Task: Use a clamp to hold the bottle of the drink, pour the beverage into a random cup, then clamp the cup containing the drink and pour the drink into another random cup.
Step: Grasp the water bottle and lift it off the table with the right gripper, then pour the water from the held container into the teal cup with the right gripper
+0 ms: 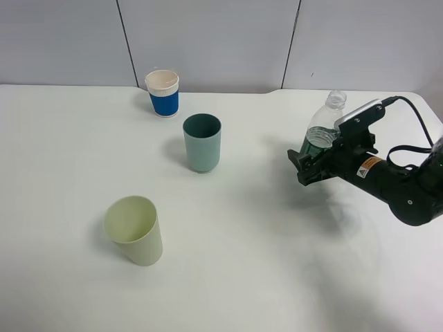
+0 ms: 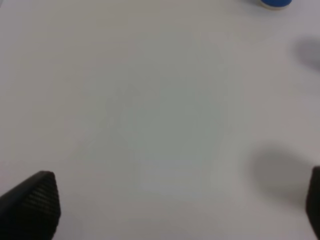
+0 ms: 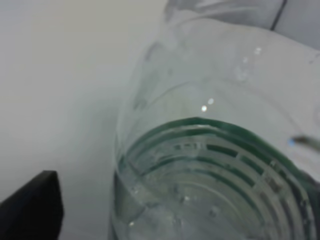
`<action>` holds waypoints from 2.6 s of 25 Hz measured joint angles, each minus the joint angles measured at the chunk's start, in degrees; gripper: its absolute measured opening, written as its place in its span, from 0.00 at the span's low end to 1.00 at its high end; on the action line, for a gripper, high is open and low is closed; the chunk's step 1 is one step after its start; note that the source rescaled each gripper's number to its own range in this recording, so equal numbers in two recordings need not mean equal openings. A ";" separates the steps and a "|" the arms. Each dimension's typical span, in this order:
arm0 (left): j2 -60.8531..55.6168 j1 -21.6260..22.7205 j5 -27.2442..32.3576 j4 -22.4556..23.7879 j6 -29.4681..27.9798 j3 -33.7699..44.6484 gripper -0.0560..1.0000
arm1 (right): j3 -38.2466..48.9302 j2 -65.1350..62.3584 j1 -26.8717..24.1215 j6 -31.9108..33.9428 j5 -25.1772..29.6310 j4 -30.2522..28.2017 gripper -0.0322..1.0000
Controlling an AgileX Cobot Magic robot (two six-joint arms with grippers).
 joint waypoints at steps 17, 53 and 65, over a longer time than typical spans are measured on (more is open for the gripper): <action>0.00 0.00 0.00 0.00 0.00 0.00 1.00 | -0.04 -0.36 0.05 7.44 0.56 -0.10 0.04; 0.00 0.00 0.00 0.00 0.00 0.00 1.00 | -21.21 -21.47 18.09 5.84 43.07 11.90 0.04; 0.00 0.00 0.00 0.00 0.00 0.00 1.00 | -33.04 -15.99 22.53 0.60 61.70 5.38 0.04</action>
